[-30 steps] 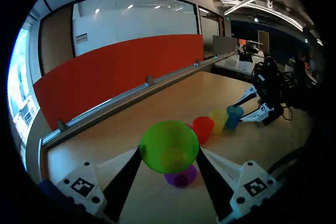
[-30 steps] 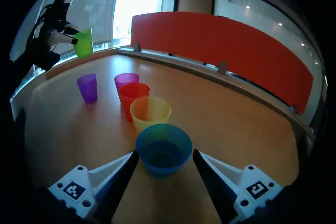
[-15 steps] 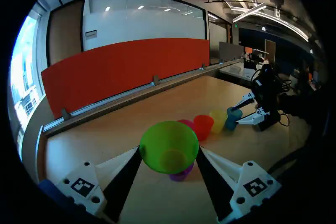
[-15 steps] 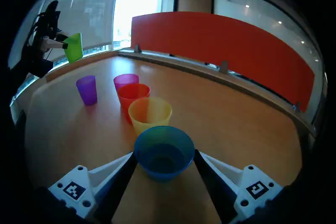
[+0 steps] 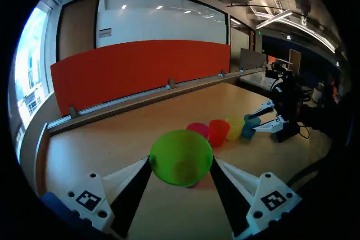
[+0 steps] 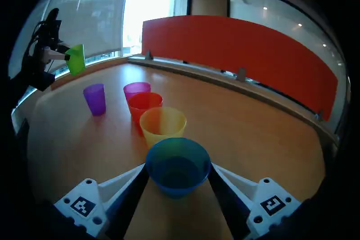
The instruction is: Pour water
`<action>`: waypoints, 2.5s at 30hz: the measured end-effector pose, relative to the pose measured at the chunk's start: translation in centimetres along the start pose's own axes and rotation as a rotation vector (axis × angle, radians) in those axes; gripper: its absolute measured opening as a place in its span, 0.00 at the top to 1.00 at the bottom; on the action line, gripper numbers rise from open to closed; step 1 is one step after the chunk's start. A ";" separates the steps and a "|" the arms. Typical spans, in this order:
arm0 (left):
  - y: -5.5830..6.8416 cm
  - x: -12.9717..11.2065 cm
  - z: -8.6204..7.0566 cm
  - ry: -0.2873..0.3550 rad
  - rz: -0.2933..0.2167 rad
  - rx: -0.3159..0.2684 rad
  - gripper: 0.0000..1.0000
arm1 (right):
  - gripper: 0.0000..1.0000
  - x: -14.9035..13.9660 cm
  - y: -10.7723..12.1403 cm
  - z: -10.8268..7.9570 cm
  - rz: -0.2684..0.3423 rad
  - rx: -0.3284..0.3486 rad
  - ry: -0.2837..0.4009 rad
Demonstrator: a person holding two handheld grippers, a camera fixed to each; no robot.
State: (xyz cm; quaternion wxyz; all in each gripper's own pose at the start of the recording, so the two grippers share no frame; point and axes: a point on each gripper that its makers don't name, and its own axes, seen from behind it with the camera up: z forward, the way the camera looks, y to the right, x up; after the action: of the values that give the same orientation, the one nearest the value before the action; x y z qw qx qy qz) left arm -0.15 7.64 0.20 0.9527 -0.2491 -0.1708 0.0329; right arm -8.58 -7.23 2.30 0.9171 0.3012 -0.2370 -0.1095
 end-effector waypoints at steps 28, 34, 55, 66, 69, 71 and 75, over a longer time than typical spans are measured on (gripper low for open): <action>5.3 2.5 -1.5 0.150 0.034 -0.052 0.12 | 0.09 7.5 -4.6 -4.4 -0.005 -0.026 0.224; 7.3 3.6 -1.8 0.213 0.023 -0.083 0.12 | 0.09 8.4 -5.8 -5.3 -0.004 -0.023 0.254; 10.5 4.2 -2.1 0.297 0.026 -0.116 0.12 | 0.09 10.8 -8.9 -7.2 -0.046 -0.008 0.312; 11.4 4.2 -2.2 0.299 0.034 -0.130 0.12 | 0.09 13.0 -10.8 -7.9 -0.072 0.020 0.361; 11.7 4.3 -2.1 0.301 0.038 -0.134 0.12 | 0.09 13.9 -11.4 -7.9 -0.069 0.029 0.385; 11.9 4.3 -2.2 0.301 0.039 -0.140 0.12 | 0.09 14.4 -11.8 -8.0 -0.066 0.037 0.403; 12.3 4.4 -2.2 0.298 0.046 -0.149 0.12 | 0.09 15.5 -12.6 -8.0 -0.062 0.054 0.434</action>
State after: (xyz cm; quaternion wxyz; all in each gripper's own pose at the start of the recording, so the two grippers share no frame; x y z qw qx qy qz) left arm 4.97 18.06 -6.23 0.9454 -0.3250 -0.0239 0.0049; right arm 8.06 -18.59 -5.23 0.9345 0.3493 -0.0273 -0.0637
